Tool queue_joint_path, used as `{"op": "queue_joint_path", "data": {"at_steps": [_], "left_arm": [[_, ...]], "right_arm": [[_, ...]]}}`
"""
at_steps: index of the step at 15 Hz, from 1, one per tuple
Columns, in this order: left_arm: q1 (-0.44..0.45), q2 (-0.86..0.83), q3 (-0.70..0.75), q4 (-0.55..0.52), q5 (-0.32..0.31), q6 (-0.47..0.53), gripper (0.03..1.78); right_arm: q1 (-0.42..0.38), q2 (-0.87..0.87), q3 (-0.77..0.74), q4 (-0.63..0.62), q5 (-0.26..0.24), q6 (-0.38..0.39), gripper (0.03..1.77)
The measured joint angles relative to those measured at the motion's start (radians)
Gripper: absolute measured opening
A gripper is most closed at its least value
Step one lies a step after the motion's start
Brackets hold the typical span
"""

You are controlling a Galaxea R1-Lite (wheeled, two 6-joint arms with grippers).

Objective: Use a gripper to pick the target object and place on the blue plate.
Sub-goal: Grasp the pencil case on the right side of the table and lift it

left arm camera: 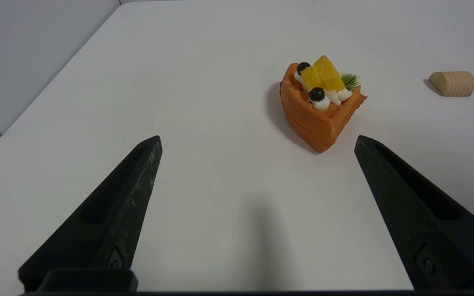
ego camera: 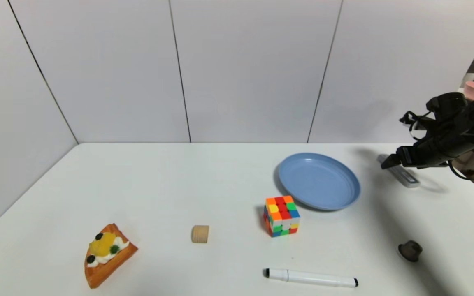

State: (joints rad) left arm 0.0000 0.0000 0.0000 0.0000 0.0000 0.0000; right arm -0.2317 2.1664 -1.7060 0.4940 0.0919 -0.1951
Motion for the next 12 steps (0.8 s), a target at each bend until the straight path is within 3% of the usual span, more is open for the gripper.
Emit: {"op": "queue_joint_path", "data": {"at_steps": [5,9,12], "left_arm": [[0.000,0.000,0.000,0.000,0.000,0.000,1.69],[0.000,0.000,0.000,0.000,0.000,0.000,1.69],[0.000,0.000,0.000,0.000,0.000,0.000,1.69]], "right_arm": [[0.001,0.002,0.011,0.000,0.001,-0.022,1.69],[0.004,0.001,0.028,0.000,0.001,-0.029,1.03],[0.010,-0.001,0.033,0.000,0.001,-0.029,0.75]]}}
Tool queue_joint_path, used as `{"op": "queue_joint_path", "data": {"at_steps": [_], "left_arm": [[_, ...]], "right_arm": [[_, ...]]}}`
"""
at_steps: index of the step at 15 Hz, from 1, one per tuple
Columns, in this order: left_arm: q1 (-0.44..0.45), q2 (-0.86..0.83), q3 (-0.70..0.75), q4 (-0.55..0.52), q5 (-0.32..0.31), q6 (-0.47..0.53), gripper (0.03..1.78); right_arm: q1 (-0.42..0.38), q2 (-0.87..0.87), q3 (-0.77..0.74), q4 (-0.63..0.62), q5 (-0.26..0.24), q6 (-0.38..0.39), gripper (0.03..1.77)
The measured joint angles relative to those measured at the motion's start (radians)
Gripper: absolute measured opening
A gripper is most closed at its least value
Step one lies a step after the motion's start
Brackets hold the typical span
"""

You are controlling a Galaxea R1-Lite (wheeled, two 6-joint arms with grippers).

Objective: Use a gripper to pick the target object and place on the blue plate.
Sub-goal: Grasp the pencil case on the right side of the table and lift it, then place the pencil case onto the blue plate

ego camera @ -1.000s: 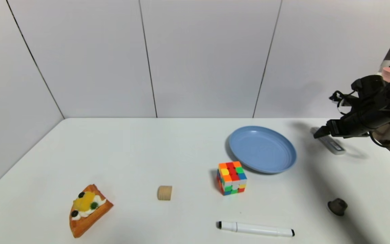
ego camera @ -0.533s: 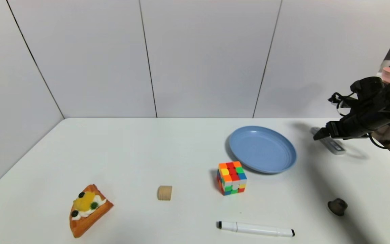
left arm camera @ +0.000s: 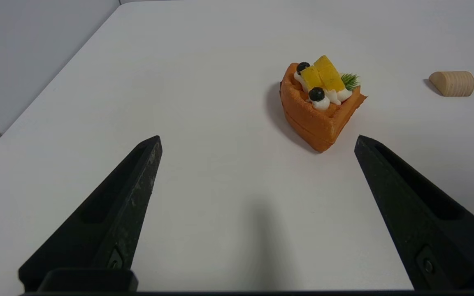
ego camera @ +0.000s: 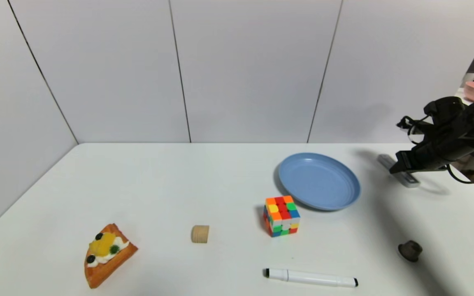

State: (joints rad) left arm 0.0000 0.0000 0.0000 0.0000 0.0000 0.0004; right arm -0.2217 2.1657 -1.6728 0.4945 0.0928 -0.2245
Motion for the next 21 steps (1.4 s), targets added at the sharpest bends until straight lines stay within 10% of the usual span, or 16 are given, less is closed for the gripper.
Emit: {"op": "queue_joint_path", "data": {"at_steps": [1,13,21], "left_arm": [[0.000,0.000,0.000,0.000,0.000,0.000,1.69],[0.000,0.000,0.000,0.000,0.000,0.000,1.69],[0.000,0.000,0.000,0.000,0.000,0.000,1.69]], "right_arm": [[0.000,0.000,0.000,-0.001,0.000,0.000,0.54],[0.012,-0.077,0.004,0.001,0.009,0.003,0.54],[0.290,-0.276,0.134,-0.001,0.021,0.026,0.54]]}}
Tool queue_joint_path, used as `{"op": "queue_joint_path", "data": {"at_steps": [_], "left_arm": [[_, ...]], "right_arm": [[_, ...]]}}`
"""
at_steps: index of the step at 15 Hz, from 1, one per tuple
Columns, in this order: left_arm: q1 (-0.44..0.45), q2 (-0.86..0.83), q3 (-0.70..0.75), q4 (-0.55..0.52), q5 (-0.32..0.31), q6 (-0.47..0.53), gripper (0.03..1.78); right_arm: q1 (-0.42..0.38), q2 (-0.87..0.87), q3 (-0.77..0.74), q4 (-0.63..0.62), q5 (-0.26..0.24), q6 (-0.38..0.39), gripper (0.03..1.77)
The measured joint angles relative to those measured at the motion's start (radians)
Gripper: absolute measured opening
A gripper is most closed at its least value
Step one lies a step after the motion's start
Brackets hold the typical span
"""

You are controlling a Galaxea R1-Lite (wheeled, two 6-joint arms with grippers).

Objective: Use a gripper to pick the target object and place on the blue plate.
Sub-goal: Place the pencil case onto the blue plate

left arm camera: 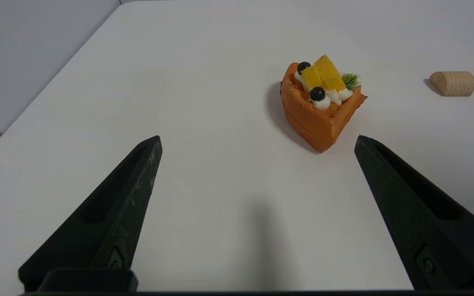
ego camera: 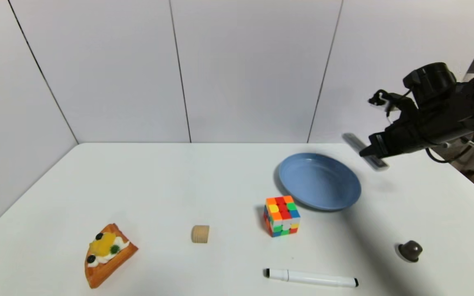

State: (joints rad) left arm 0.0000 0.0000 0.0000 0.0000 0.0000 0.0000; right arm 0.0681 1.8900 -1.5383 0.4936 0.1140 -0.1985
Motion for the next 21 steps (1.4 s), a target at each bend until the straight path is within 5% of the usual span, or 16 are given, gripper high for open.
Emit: {"op": "queue_joint_path", "data": {"at_steps": [5,12,17,21], "left_arm": [[0.000,0.000,0.000,0.000,0.000,0.000,1.69],[0.000,0.000,0.000,0.000,0.000,0.000,1.69],[0.000,0.000,0.000,0.000,0.000,0.000,1.69],[0.000,0.000,0.000,0.000,0.000,0.000,1.69]], "right_arm": [[0.183,-0.052,0.088,-0.014,0.000,0.008,0.54],[0.212,0.003,0.128,-0.093,-0.003,0.003,0.54],[0.201,0.029,0.131,-0.116,-0.011,0.000,1.07],[0.178,-0.013,0.140,-0.112,-0.013,0.000,1.33]]}}
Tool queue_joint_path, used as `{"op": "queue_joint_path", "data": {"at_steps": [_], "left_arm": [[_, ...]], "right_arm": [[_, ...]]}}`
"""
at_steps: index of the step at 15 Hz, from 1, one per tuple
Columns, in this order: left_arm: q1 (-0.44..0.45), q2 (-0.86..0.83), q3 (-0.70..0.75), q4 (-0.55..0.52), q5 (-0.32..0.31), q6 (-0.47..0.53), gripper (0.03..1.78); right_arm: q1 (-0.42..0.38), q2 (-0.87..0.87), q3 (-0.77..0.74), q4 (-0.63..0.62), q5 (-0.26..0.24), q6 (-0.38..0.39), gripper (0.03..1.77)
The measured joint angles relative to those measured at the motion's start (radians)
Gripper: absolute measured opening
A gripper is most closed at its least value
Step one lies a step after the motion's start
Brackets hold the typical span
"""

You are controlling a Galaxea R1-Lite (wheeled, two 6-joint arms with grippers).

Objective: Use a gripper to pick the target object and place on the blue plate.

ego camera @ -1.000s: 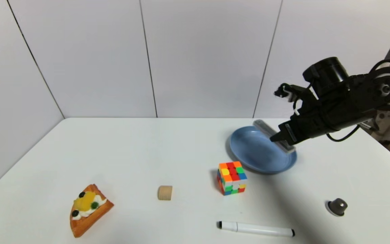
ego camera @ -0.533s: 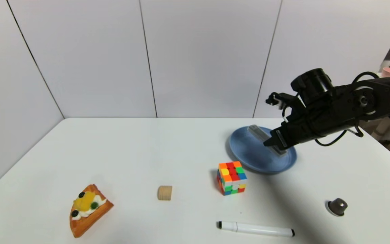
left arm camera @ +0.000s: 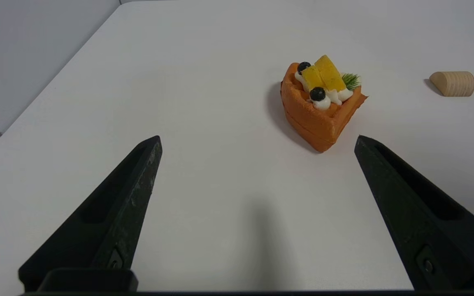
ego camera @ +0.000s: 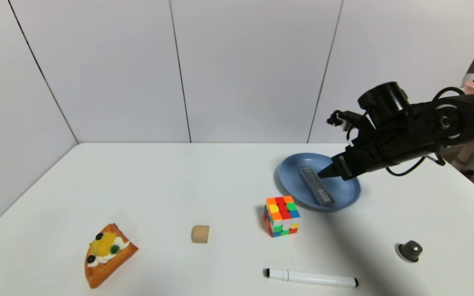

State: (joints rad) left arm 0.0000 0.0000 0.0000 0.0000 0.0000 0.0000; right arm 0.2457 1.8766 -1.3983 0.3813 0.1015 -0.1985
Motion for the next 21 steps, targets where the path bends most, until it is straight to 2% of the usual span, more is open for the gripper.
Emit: {"op": "queue_joint_path", "data": {"at_steps": [4,7,9,11,13,16,19,21], "left_arm": [[0.000,0.000,0.000,0.000,0.000,0.000,1.69],[0.000,0.000,0.000,0.000,0.000,0.000,1.69],[0.000,0.000,0.000,0.000,0.000,0.000,1.69],[0.000,0.000,0.000,0.000,0.000,0.000,1.69],[0.000,0.000,0.000,0.000,0.000,0.000,1.69],[0.000,0.000,0.000,0.000,0.000,0.000,1.69],[0.000,0.000,0.000,0.000,0.000,0.000,1.69],[0.000,0.000,0.000,0.000,0.000,0.000,1.69]], "right_arm": [[-0.055,-0.197,0.144,0.000,-0.002,0.004,1.48],[-0.131,-0.457,0.377,-0.049,-0.005,0.006,1.55],[-0.192,-0.652,0.574,-0.135,-0.025,0.020,1.59],[-0.237,-0.863,0.801,-0.257,-0.068,0.065,1.62],[-0.266,-1.069,1.003,-0.377,-0.110,0.109,1.64],[-0.282,-1.352,1.232,-0.489,-0.137,0.135,1.66],[-0.266,-1.605,1.354,-0.450,-0.136,0.140,1.68],[-0.254,-1.740,1.380,-0.402,-0.111,0.144,1.68]]}}
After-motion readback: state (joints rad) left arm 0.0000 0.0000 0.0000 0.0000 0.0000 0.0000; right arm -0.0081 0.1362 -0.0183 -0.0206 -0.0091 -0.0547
